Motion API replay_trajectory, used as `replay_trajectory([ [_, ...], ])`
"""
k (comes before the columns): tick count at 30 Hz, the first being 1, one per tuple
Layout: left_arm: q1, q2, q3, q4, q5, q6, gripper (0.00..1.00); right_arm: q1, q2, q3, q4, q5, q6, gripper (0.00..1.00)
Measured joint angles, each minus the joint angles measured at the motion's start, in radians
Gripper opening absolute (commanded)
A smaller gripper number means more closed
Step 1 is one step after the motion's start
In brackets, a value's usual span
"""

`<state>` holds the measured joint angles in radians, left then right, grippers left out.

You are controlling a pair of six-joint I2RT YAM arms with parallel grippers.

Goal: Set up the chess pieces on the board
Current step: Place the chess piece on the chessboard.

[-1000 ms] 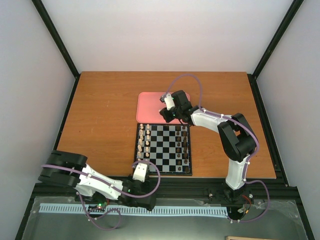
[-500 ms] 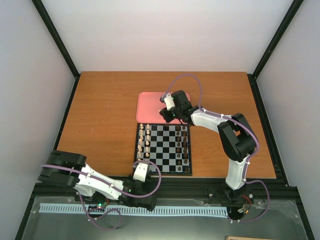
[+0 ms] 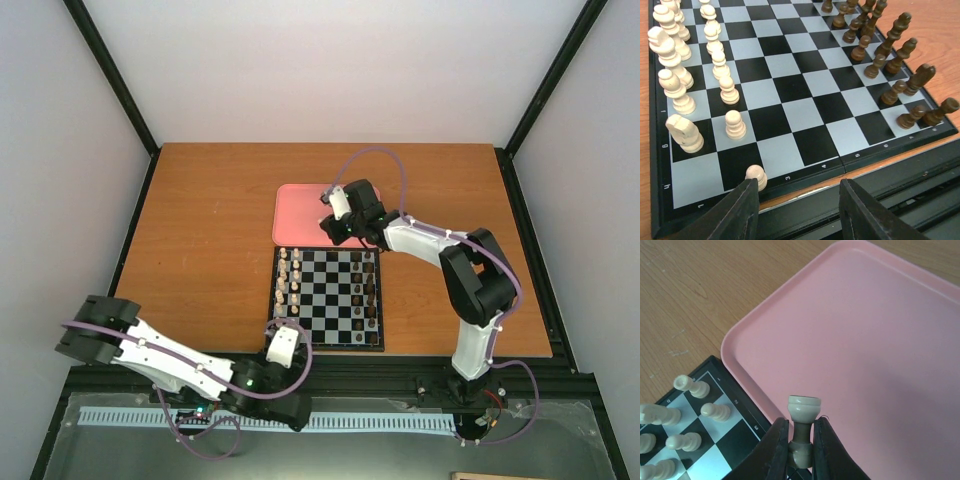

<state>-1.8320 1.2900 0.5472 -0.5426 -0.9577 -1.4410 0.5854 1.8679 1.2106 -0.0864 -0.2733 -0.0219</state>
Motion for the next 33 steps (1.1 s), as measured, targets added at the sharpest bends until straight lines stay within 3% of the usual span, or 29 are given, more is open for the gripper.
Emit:
replay_trajectory([
  [7, -0.017, -0.108, 0.005, -0.133, -0.005, -0.028, 0.49, 0.000, -0.047, 0.000, 0.000, 0.000, 0.000, 0.09],
  [10, -0.017, -0.116, 0.032, -0.219, -0.023, -0.046, 0.62, 0.000, -0.050, 0.000, 0.000, -0.004, 0.000, 0.09],
  [19, -0.010, -0.237, 0.164, -0.436, -0.235, -0.047, 0.67, 0.000, -0.051, 0.019, -0.034, 0.002, 0.001, 0.09],
  [27, 0.157, -0.286, 0.237, -0.164, -0.303, 0.472, 0.70, 0.000, -0.061, 0.111, -0.076, 0.024, 0.001, 0.09],
  [33, 0.391, -0.245, 0.241, 0.181, -0.148, 0.840, 0.71, -0.004, -0.061, 0.160, -0.109, 0.047, 0.002, 0.09],
])
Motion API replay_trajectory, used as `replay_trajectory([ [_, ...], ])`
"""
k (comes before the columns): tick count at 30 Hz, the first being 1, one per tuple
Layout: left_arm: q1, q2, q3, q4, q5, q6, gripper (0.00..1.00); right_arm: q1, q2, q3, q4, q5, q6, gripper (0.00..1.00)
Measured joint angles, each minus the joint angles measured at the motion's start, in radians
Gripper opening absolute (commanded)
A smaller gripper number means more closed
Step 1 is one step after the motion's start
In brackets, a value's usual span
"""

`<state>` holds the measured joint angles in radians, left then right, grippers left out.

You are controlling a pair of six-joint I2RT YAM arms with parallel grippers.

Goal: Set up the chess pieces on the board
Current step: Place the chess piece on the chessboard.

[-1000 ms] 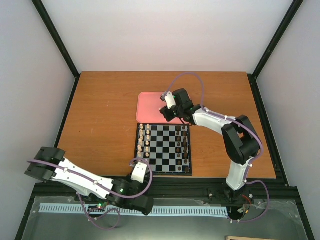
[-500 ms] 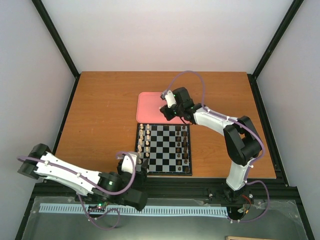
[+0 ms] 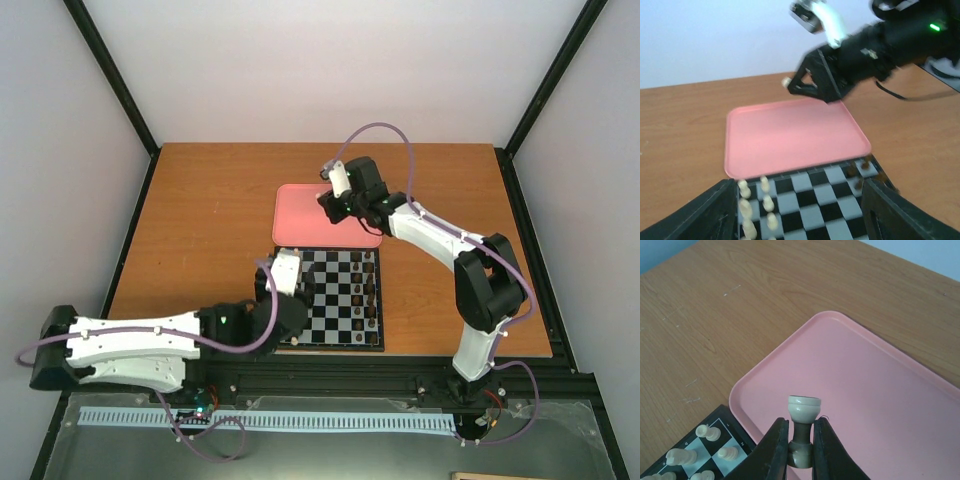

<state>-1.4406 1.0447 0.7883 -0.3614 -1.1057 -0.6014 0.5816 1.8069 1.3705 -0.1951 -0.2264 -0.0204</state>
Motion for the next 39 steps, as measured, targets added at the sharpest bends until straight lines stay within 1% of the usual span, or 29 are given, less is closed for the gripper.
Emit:
replay_trajectory([
  [3, 0.161, 0.000, -0.010, 0.141, 0.112, 0.128, 0.73, -0.011, 0.000, 0.011, -0.004, -0.002, 0.002, 0.09],
  [5, 0.273, 0.000, -0.010, 0.207, 0.190, 0.188, 0.77, -0.026, 0.000, 0.023, -0.015, -0.008, 0.002, 0.09],
  [7, 0.411, 0.000, -0.010, 0.269, 0.299, 0.232, 0.78, -0.041, 0.000, 0.039, -0.026, -0.018, 0.002, 0.09],
  [9, 0.545, 0.005, -0.010, 0.316, 0.399, 0.250, 0.80, -0.053, 0.000, 0.053, -0.028, -0.031, 0.002, 0.09],
  [12, 0.739, 0.048, -0.003, 0.383, 0.564, 0.255, 0.80, -0.061, 0.000, 0.059, -0.032, -0.062, 0.000, 0.09],
  [14, 0.836, 0.107, 0.019, 0.415, 0.670, 0.252, 0.80, -0.061, 0.000, 0.060, -0.043, -0.090, -0.003, 0.09],
  [17, 0.951, 0.208, 0.053, 0.468, 0.847, 0.221, 0.81, -0.062, 0.000, 0.062, -0.056, -0.147, -0.011, 0.09],
  [20, 1.036, 0.275, 0.056, 0.529, 1.013, 0.168, 0.81, -0.066, 0.000, 0.061, -0.055, -0.234, -0.020, 0.10],
  [23, 1.108, 0.315, 0.056, 0.583, 1.145, 0.115, 0.82, -0.083, -0.014, 0.041, -0.037, -0.360, -0.022, 0.10],
  [25, 1.148, 0.331, 0.056, 0.625, 1.233, 0.075, 0.83, -0.107, -0.033, 0.019, -0.025, -0.473, -0.024, 0.11],
  [26, 1.165, 0.336, 0.054, 0.656, 1.278, 0.051, 0.83, -0.112, -0.035, 0.018, -0.022, -0.489, -0.023, 0.11],
  [32, 1.194, 0.351, 0.033, 0.800, 1.464, -0.060, 0.84, -0.142, -0.046, 0.007, 0.042, -0.688, -0.020, 0.11],
  [35, 1.195, 0.369, 0.021, 0.867, 1.563, -0.124, 0.83, -0.143, -0.046, 0.005, 0.052, -0.734, -0.020, 0.11],
  [39, 1.197, 0.395, 0.019, 0.922, 1.662, -0.191, 0.83, -0.143, -0.041, 0.009, 0.053, -0.763, -0.021, 0.11],
])
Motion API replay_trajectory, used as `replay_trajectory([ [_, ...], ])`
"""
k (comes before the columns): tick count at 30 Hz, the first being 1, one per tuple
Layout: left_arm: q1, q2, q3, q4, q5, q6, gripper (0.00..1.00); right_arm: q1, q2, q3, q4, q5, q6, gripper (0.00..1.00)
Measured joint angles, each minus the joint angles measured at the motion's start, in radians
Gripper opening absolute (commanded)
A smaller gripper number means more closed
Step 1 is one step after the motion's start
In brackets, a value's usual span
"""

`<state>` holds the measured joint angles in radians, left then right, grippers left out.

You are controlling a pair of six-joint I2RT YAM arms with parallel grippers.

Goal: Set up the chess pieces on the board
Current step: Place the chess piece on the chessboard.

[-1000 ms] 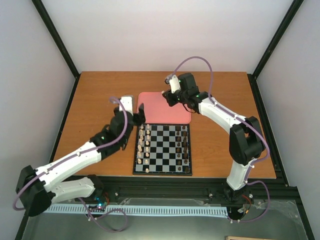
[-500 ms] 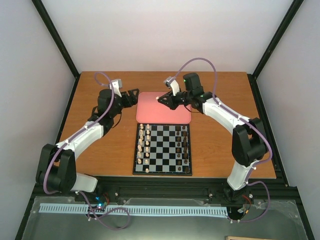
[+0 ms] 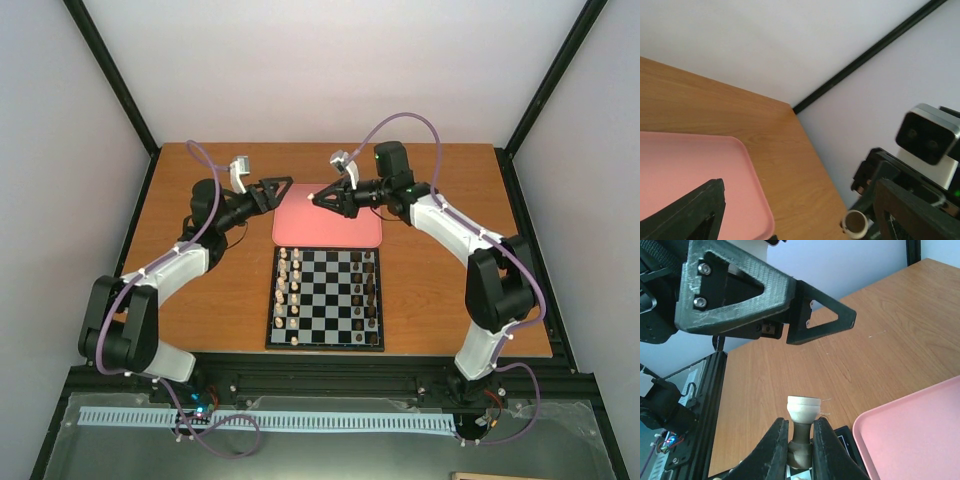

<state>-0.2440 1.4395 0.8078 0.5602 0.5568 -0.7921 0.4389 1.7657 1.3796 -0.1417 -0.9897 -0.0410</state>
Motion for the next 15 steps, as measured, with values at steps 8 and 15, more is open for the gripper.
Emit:
replay_trajectory([
  [8, -0.002, 0.040, 0.000, 0.047, 0.143, -0.085, 0.76, 0.000, 0.035, 0.025, 0.000, -0.010, 0.001, 0.11],
  [15, -0.034, 0.072, 0.000, 0.046, 0.185, -0.109, 0.72, 0.006, 0.057, 0.057, -0.004, 0.013, 0.004, 0.11],
])
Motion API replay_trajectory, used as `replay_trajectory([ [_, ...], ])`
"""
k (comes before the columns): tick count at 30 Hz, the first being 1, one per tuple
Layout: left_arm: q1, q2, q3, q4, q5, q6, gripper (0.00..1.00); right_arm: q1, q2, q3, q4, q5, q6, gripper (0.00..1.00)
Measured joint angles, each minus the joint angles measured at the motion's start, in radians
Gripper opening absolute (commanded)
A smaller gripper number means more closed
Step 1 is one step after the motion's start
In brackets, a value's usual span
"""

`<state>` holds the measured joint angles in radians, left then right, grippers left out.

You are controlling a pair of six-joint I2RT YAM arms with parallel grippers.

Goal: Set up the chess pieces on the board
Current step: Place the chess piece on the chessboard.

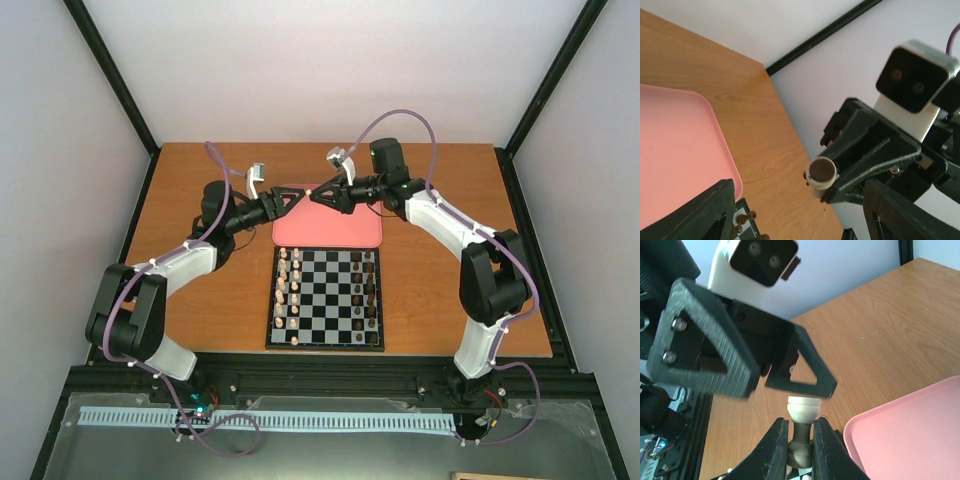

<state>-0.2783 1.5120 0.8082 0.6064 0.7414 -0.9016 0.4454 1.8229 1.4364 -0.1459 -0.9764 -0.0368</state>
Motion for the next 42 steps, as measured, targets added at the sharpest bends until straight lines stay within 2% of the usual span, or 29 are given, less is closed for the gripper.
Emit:
replay_trajectory([
  [7, -0.064, 0.015, 0.019, -0.002, 0.012, -0.008, 0.68, 0.008, 0.025, 0.031, -0.012, 0.020, 0.000, 0.11],
  [17, -0.071, 0.015, 0.035, -0.025, 0.009, -0.003, 0.54, 0.009, 0.035, 0.033, -0.027, 0.023, -0.004, 0.11],
  [32, -0.071, 0.022, 0.058, -0.061, -0.019, 0.019, 0.54, 0.011, 0.035, 0.036, -0.050, 0.023, -0.023, 0.11],
  [38, -0.071, 0.036, 0.074, -0.083, -0.036, 0.039, 0.36, 0.012, 0.035, 0.036, -0.056, 0.023, -0.027, 0.11],
  [42, -0.071, 0.055, 0.085, -0.085, -0.039, 0.042, 0.31, 0.012, 0.035, 0.036, -0.066, 0.031, -0.028, 0.11],
])
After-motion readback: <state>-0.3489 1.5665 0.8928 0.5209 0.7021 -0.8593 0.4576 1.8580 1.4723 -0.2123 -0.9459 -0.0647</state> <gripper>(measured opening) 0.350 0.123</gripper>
